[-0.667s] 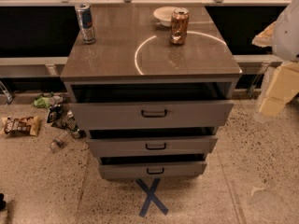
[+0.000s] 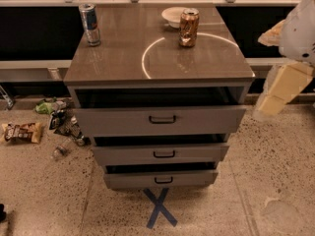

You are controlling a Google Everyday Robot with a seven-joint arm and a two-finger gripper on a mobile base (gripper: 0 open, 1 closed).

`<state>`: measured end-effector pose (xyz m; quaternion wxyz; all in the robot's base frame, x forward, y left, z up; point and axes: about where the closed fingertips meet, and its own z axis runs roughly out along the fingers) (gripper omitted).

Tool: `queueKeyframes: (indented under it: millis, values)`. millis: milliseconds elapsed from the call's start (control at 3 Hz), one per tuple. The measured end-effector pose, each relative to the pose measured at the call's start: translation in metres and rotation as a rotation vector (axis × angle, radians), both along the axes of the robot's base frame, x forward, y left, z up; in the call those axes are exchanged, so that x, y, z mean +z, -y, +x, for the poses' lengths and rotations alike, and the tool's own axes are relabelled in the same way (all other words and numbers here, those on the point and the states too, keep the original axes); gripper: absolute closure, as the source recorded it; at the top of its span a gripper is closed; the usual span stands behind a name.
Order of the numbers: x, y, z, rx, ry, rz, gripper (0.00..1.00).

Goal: Pick redbull can

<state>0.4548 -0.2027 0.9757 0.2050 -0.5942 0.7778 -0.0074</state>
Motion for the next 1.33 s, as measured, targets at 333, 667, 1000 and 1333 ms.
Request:
queueKeyframes:
  millis: [333, 667, 1000, 1333]
  values:
    - [-0.002, -0.033, 0.042, 0.021, 0.071, 0.226, 0.0]
    - [-0.006, -0.069, 0.073, 0.035, 0.099, 0.435, 0.0]
    - [-0.017, -0.119, 0.104, 0.045, 0.11, 0.672, 0.0]
    - [-0.026, -0.147, 0.116, -0.031, 0.134, 0.753, 0.0]
